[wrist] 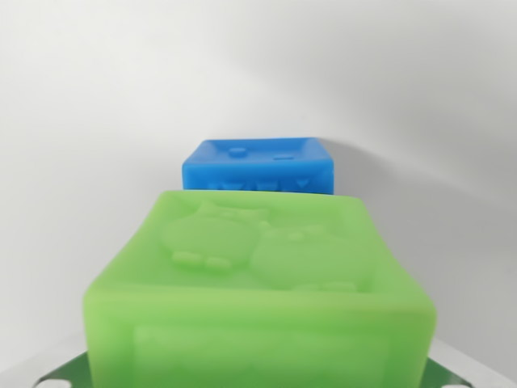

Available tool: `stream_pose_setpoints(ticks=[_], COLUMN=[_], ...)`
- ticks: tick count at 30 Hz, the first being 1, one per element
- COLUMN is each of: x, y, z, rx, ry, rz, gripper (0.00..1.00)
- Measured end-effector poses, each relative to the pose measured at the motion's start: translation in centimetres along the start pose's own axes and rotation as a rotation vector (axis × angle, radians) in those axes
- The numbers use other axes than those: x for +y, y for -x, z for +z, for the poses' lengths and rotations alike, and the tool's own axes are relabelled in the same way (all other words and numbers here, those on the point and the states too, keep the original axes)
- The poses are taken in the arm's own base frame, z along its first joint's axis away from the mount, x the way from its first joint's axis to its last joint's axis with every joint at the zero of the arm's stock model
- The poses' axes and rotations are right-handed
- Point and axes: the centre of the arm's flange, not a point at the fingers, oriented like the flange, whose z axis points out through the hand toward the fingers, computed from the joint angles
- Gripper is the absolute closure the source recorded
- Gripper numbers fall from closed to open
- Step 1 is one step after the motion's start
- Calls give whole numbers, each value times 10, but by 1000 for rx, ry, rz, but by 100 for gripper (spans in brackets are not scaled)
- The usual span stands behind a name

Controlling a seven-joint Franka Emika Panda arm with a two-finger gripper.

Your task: Stack cube

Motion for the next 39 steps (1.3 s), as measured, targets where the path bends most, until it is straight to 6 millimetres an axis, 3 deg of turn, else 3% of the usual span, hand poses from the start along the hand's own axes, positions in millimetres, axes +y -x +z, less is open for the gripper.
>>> stream_pose_setpoints(ticks=[20,21,39], x=[1,1,0], y=[1,1,0], z=[27,27,27], rx=[-1,-1,0], ry=[0,0,0], rz=[0,0,0], gripper=[100,0,0])
